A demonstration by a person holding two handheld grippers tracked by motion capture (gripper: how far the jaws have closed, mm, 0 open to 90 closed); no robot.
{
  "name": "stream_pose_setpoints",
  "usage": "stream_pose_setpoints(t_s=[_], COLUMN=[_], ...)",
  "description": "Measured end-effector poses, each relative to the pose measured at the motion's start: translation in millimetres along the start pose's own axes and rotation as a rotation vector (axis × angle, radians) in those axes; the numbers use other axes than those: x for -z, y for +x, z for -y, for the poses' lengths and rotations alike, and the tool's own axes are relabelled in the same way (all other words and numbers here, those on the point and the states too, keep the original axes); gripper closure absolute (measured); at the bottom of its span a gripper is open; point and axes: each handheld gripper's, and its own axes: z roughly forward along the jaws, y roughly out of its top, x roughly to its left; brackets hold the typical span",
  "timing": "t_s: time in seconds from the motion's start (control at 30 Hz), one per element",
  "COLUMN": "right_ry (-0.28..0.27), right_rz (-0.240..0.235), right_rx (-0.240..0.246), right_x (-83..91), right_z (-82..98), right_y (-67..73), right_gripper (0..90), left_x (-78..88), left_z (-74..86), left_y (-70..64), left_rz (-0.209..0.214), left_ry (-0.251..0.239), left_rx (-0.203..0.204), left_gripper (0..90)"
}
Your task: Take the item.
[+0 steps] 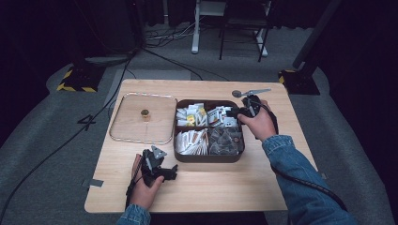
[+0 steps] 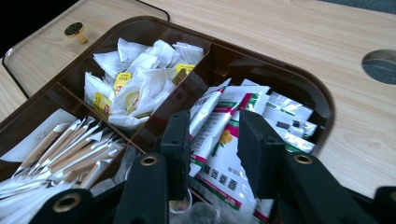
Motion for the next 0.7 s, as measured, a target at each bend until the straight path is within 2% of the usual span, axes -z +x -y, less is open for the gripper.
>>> stream_pose_setpoints(t_s=[0.4,0.57,0.7], right_ry=[0.04,0.075,0.081], right_rz=[-0.019,-0.012,-0.016], right_rx=[-0.043,-0.045,-0.055], right_x=[-29.9,-44.2,-51.5], right_z=[4.3,4.5,4.6], right_y=[9.0,11.4,13.1], right_gripper=[65.5,65.5,65.3], left_x=[-1.0,-1.0,-1.1], left_z=[-1.0,-1.1,-1.0], left_y=[0.3,0.4,0.4], left_rz=[-0.001,-0.002,-0.002], left_ry=[-0.002,-0.001,-0.002], left_rx=[0.005,0.005,0.005], left_gripper=[0.1,0.1,0.1])
